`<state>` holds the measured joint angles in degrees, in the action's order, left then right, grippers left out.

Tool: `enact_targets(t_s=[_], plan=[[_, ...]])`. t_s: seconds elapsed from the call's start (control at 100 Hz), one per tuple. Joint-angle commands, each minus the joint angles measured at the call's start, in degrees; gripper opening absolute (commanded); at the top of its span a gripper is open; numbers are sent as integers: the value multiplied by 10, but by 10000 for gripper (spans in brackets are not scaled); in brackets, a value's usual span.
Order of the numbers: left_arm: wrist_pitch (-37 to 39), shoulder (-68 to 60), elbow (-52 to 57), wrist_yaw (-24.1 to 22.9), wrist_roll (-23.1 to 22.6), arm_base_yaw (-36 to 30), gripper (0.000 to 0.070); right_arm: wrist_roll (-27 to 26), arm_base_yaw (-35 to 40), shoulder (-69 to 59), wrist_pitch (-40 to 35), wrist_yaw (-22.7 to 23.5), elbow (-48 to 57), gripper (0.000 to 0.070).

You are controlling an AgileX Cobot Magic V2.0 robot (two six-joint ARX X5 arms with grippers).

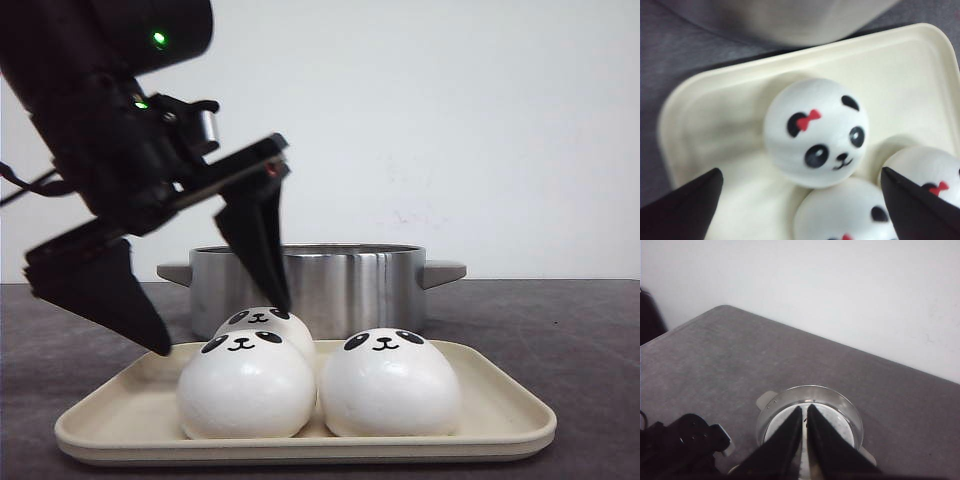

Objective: Steam buns
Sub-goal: 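Lower the left gripper onto the farther panda bun nearest the left gripper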

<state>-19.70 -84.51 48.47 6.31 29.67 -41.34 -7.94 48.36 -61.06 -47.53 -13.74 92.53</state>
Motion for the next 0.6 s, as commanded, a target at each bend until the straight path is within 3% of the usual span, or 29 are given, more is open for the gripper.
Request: enact_targets(t_s=[0.0, 0.18, 0.35, 0.49, 0.59], plan=[[19, -14, 9, -1, 15, -10, 592, -7, 6, -5, 3, -3, 10, 8], [30, -38, 15, -38, 15, -24, 591, -7, 6, -5, 3, -3, 10, 8], [30, -59, 15, -38, 22, -24, 588, -7, 6, -5, 3, -3, 10, 8], [39, -60, 15, -45, 52, -24, 467, -10, 6, -5, 3, -3, 10, 8], [45, -60, 15, -51, 58, -24, 476, -11, 6, -5, 2, -3, 10, 8]])
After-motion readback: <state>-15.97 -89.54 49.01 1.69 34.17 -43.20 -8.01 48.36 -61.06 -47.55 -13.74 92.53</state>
